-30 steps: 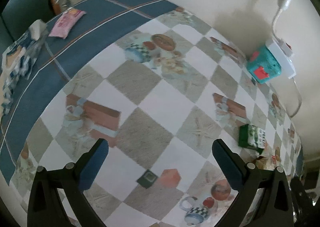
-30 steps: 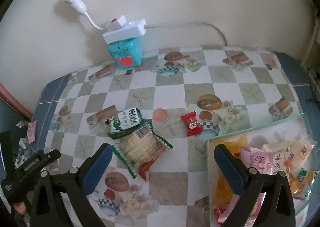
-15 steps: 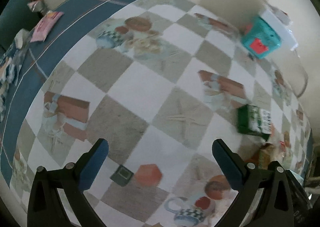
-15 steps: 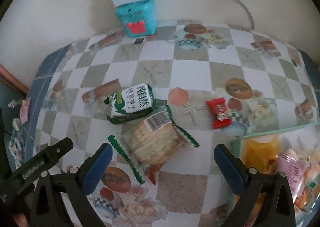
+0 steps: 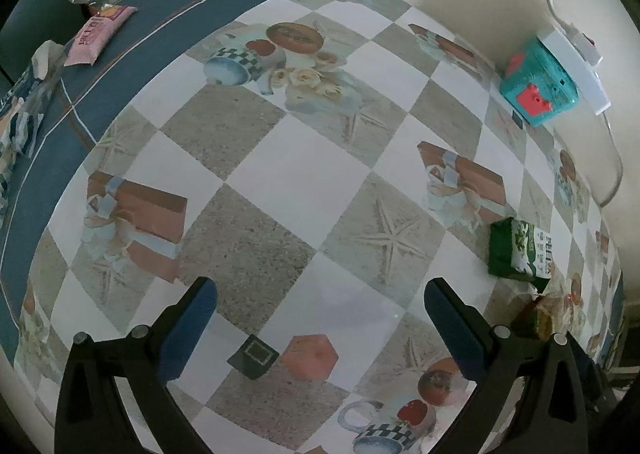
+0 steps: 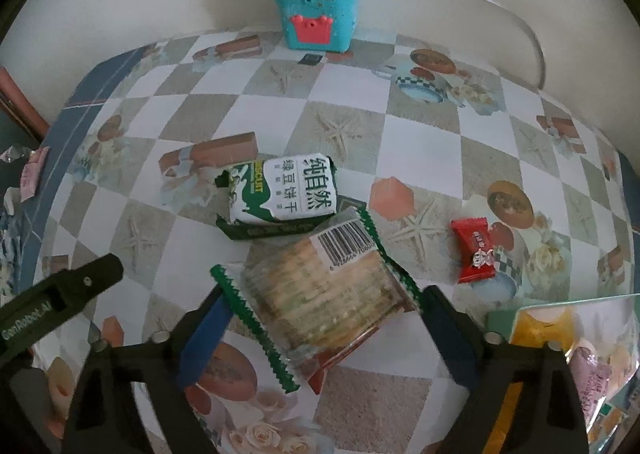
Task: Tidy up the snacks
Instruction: 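Close the left tool on the red box while the right tool grasps the cracker pack, then carry the red box with the left tool while the right tool carries the cracker pack over the tray, then open both tools to drop the red box and cracker pack into the tray, then move the left tool to the green biscuit box while the right tool moves to the red candy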
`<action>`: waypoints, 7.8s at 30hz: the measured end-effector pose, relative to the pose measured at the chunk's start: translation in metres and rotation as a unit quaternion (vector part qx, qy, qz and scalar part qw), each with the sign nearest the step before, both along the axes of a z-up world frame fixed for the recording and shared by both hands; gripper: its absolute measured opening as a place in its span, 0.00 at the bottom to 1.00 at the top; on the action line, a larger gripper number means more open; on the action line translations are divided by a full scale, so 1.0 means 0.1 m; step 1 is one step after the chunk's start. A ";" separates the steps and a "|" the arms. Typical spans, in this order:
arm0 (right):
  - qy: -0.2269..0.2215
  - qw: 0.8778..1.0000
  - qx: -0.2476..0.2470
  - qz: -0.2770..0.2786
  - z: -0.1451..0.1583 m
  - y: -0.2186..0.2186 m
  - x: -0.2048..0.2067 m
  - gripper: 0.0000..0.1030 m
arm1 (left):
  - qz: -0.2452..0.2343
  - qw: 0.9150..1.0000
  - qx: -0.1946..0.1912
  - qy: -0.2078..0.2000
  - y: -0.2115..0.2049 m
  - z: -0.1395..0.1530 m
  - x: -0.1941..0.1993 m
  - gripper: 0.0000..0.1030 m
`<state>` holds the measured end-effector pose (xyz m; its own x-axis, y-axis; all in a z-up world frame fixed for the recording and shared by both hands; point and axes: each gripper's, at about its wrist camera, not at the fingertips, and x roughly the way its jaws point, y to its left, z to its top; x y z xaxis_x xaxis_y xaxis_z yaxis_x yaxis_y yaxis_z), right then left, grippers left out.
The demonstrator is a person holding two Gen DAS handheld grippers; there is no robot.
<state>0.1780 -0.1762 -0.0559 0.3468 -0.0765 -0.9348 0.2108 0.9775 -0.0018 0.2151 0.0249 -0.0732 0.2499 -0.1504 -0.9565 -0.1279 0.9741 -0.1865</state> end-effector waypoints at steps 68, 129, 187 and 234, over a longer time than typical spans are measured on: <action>-0.129 0.961 0.070 -0.236 0.59 -1.22 -1.20 0.64 | -0.307 0.941 0.066 -0.124 -1.98 0.13 -0.53 0.42; -0.091 0.909 0.062 -0.401 0.77 -2.32 -2.36 0.64 | -0.485 0.861 0.010 -0.152 -3.10 0.97 -2.07 0.42; -0.078 0.973 0.007 -0.218 0.90 -1.13 -1.31 0.95 | -0.132 0.986 0.012 -0.101 -1.21 1.02 -0.50 0.75; 0.044 0.998 0.007 -0.052 -0.06 -0.99 0.07 0.47 | -0.164 0.984 -0.065 0.035 -1.61 0.08 0.54 0.96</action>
